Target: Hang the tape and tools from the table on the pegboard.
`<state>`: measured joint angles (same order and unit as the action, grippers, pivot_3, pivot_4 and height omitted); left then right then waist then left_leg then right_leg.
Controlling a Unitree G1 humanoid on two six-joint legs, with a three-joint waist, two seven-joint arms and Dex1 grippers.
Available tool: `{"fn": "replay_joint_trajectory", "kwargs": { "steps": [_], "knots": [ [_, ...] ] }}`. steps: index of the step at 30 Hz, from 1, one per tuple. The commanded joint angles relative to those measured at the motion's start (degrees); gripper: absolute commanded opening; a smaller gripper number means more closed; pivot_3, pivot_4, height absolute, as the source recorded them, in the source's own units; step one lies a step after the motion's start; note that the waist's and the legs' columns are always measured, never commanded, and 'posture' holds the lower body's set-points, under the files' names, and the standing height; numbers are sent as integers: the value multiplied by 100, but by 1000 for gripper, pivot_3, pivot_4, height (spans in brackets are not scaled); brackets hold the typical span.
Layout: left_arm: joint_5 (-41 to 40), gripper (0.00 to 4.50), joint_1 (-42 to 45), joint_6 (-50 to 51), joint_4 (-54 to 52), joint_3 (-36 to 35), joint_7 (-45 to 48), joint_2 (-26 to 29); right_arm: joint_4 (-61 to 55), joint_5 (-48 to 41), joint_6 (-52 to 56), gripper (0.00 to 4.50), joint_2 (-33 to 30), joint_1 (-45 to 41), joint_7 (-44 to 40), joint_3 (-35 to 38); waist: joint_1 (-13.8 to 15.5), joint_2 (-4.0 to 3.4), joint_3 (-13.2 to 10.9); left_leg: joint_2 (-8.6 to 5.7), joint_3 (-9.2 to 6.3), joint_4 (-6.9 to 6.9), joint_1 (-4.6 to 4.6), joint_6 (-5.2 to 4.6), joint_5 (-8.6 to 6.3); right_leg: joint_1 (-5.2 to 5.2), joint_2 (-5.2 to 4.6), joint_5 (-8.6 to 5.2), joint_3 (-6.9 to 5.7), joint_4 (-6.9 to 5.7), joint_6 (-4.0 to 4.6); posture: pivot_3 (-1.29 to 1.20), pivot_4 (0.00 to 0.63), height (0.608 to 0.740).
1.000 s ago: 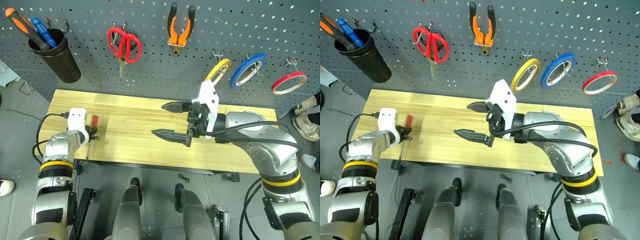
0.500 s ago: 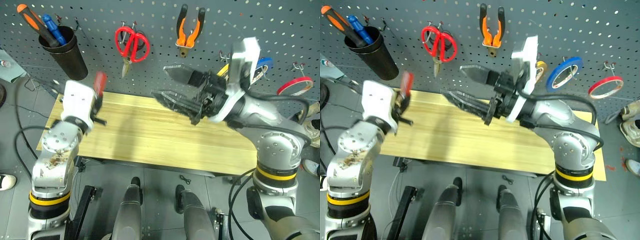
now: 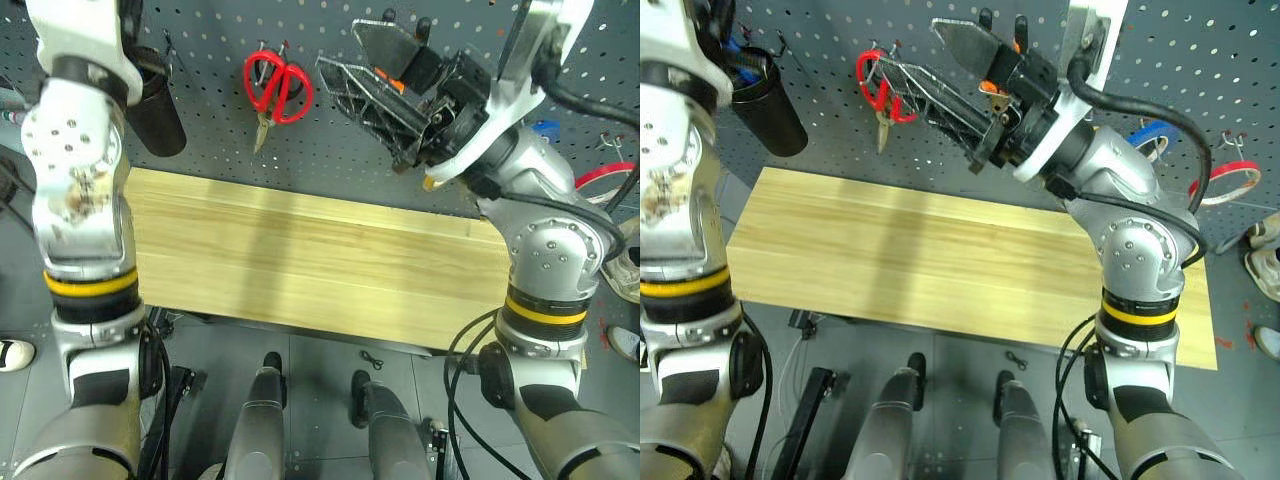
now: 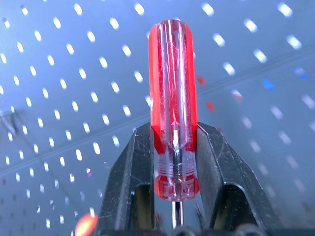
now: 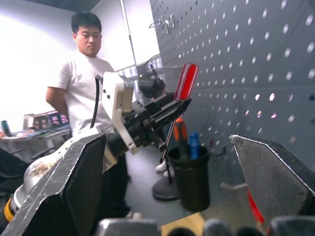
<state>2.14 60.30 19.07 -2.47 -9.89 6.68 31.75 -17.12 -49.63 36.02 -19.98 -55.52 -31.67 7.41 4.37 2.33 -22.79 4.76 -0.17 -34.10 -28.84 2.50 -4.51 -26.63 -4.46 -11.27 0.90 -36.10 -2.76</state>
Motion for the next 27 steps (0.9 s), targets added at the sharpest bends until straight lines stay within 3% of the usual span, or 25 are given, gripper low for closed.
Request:
{"fn": "replay_joint_trajectory", "kwargs": {
  "steps": [1, 7, 14, 22, 27],
  "knots": [
    [-125, 644, 468, -714, 875, -146, -176, -166, -19, 124, -225, 4500, -76, -162, -63, 59, -2, 0, 1, -1, 0, -2, 0, 0, 0, 1, -1, 1, 0, -1, -1, 128, 287, 740],
    [-126, 644, 990, -1678, 1999, -98, -257, -371, 11, 303, -232, 4500, -75, -107, 5, 57, -35, 0, 1, 0, -1, -14, -11, 0, 1, -1, -1, 6, -2, -9, -3, 110, 292, 740],
    [-13, 644, 448, -1560, 2028, -263, -884, -550, -73, 427, -189, 4500, -183, 94, -56, 15, -87, 0, 2, 0, -1, -21, -11, 0, 2, 0, -1, 14, -2, -49, -6, 93, 293, 740],
    [-173, 4357, 249, -1329, 1709, -458, -893, -483, -106, 452, -140, 4500, -252, 211, -80, -23, -89, 0, 3, 0, -5, -70, -16, 1, 2, -6, -1, 14, 0, -70, -5, 105, 288, 740],
    [-701, 4434, -144, -634, 753, -628, -391, -351, -208, 514, -119, 4500, -446, 510, -216, -78, -80, 2, 5, 1, -7, -74, -14, 5, 7, -5, -1, 16, 0, -80, -4, 129, 282, 740]
  ]
}}
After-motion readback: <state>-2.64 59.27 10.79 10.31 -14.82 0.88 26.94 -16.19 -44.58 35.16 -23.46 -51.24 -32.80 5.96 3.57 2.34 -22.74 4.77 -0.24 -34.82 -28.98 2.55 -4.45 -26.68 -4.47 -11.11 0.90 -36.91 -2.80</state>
